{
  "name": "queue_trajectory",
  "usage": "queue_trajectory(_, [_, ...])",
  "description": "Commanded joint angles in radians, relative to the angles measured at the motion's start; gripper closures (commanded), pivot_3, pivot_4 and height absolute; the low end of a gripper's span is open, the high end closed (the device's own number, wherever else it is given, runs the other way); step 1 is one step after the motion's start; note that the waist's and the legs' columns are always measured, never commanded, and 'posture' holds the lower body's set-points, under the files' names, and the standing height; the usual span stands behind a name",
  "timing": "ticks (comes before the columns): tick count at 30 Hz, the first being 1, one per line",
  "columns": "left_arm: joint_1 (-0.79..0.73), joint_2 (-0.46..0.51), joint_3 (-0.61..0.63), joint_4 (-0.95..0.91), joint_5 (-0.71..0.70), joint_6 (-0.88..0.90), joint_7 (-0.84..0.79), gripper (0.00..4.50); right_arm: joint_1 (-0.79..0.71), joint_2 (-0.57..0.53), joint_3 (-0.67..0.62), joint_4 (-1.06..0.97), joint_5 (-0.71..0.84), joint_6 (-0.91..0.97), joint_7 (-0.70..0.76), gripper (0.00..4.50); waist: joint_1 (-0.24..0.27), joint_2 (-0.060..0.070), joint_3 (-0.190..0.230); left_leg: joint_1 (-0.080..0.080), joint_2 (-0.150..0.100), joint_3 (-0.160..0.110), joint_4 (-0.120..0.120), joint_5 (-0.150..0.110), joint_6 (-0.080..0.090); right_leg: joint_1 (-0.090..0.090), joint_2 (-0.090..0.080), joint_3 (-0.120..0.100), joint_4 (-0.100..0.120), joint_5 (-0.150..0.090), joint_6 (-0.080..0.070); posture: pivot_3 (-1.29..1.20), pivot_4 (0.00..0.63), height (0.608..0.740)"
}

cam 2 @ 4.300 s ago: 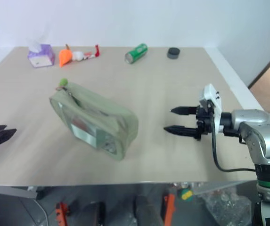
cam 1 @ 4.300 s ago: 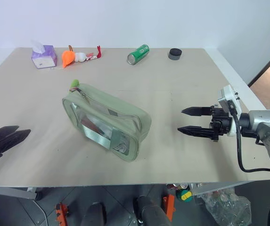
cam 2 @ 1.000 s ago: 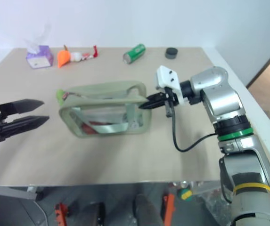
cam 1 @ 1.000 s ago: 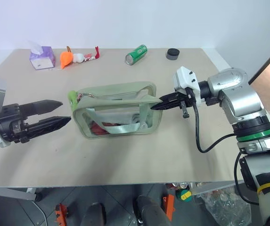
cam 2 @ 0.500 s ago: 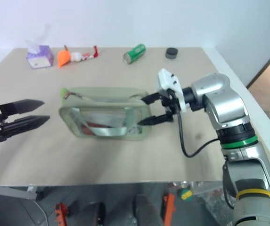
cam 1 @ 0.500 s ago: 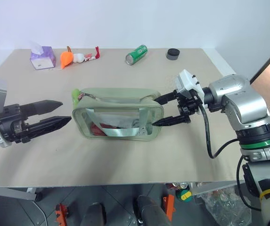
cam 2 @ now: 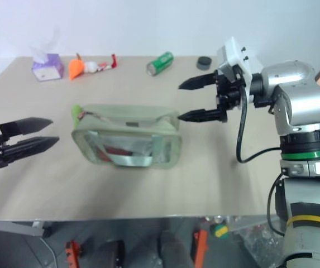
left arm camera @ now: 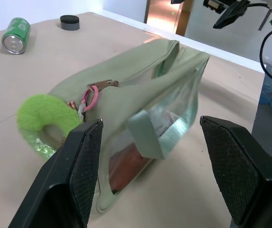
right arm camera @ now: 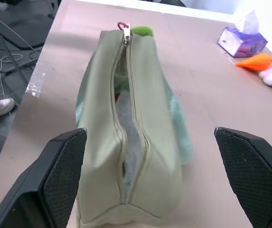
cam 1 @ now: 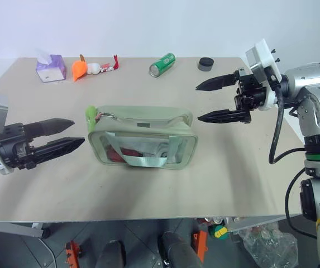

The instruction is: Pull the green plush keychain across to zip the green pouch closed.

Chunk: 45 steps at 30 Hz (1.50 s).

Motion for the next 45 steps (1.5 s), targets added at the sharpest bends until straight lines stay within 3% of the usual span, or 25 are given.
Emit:
queue_trajectory(1, [0.007,0.001,0.044,-0.009,-0.003,-0.009,0.001,1.1,-0.025,0.037,-0.011,-0.071,0.029,0.014,-0.014,0.04,-0.003,0.0,0.0,0.0,0.0,0.0,0.0,0.0,0.0,0.0,0.0,0.0,0.0,0.0,0.0,0.0,0.15,0.74])
queue_trajectory(7, [0.009,-0.002,0.043,-0.012,-0.001,-0.015,0.008,1.1,-0.012,0.085,0.036,-0.196,0.033,0.054,-0.018,0.04,-0.001,0.0,0.0,0.0,0.001,-0.002,0.0,0.0,0.0,0.0,0.001,-0.002,0.001,0.0,0.0,0.0,0.15,0.74])
queue_trajectory(17, [0.052,-0.013,0.082,-0.041,-0.018,-0.01,0.017,1.1,0.089,-0.074,-0.032,-0.18,0.069,0.077,0.018,0.04,0.011,0.0,0.0,-0.002,-0.004,0.0,0.001,0.0,-0.001,0.0,-0.006,-0.002,0.0,-0.002,0.003,0.0,0.15,0.74])
queue_trajectory(25, [0.029,-0.013,0.05,-0.02,-0.006,-0.021,0.012,1.1,0.245,-0.095,-0.062,-0.382,0.148,0.21,-0.068,0.04,0.009,0.001,0.0,0.0,-0.001,-0.003,0.0,0.0,-0.001,0.001,-0.001,-0.003,0.0,-0.002,0.0,0.0,0.15,0.74])
queue_trajectory(32, [0.008,-0.02,0.019,-0.017,-0.004,-0.023,0.012,1.1,0.285,-0.06,-0.025,-0.342,0.092,0.181,-0.146,0.04,0.009,0.0,0.0,0.0,-0.002,-0.002,0.001,0.0,-0.001,0.001,-0.002,-0.002,0.0,-0.001,0.002,0.0,0.15,0.74])
queue_trajectory(33, [0.005,-0.019,0.017,-0.015,-0.003,-0.023,0.011,1.1,0.277,-0.055,-0.025,-0.332,0.092,0.18,-0.149,0.44,0.009,0.0,0.0,0.0,-0.002,-0.002,0.002,0.0,-0.001,0.001,-0.002,-0.002,0.0,-0.001,0.002,0.0,0.15,0.74])
queue_trajectory(36, [0.0,-0.017,0.016,-0.011,-0.002,-0.023,0.01,1.1,0.263,-0.047,-0.026,-0.319,0.092,0.179,-0.146,1.03,0.009,0.0,0.0,-0.001,-0.002,-0.002,0.002,0.0,-0.001,0.001,-0.002,-0.002,0.0,0.0,0.002,0.0,0.15,0.74])
queue_trajectory(45, [0.008,-0.031,0.041,-0.005,-0.002,-0.024,0.021,1.1,0.265,-0.036,-0.024,-0.318,0.097,0.168,-0.136,4.28,0.009,0.0,0.0,-0.001,-0.002,-0.002,0.001,0.0,-0.001,0.001,-0.002,-0.002,0.0,-0.001,0.001,0.0,0.15,0.74])
